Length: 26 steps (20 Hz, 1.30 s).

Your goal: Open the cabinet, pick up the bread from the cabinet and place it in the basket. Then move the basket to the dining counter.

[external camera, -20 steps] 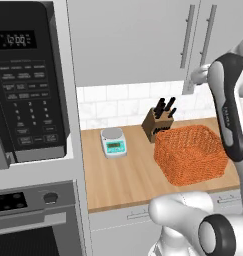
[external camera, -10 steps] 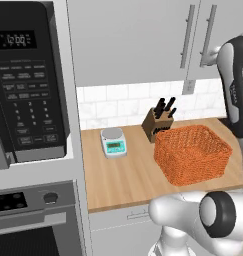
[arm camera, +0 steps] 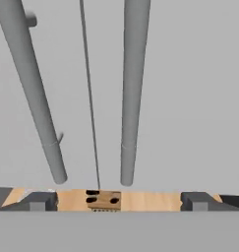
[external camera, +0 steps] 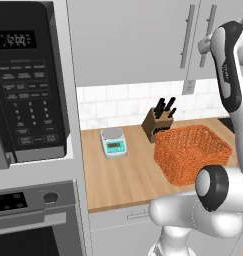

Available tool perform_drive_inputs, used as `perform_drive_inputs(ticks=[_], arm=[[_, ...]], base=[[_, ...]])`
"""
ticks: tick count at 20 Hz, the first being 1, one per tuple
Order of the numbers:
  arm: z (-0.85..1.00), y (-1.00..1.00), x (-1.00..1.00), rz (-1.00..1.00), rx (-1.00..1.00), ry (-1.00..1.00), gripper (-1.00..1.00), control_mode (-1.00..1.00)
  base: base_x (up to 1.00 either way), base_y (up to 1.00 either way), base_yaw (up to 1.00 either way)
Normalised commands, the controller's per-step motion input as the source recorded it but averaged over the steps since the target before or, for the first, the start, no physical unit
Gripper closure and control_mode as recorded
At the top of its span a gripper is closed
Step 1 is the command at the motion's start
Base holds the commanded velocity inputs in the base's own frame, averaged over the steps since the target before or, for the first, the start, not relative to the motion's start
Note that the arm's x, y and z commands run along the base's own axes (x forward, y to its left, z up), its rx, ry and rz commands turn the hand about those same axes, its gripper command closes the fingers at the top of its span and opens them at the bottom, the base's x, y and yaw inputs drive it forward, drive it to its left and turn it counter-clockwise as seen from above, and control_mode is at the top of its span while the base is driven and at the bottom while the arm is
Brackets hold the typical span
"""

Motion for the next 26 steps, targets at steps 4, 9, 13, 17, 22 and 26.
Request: perform_drive_inputs(ticks=[4, 9, 13, 17, 22, 26], arm=[[0.00, -0.16, 0.55, 0.00, 0.00, -0.02, -1.00, -1.00], [-0.09, -0.14, 0.49, 0.00, 0.00, 0.00, -1.00, -1.00], [-0.04, -0.01, 0.46, 0.00, 0.00, 0.00, -1.00, -1.00], [-0.02, 0.00, 0.47, 0.00, 0.00, 0.00, -1.00, -1.00], [-0.28, 0.00, 0.49, 0.00, 0.00, 0.00, 1.00, -1.00], [-0.44, 0.00, 0.49, 0.00, 0.00, -0.01, 1.00, -1.00]], base=[[0.00, 0.00, 0.00], [0.00, 0.00, 0.00], [0.00, 0.00, 0.00], [0.00, 0.00, 0.00], [0.00, 0.00, 0.00], [0.00, 0.00, 0.00]])
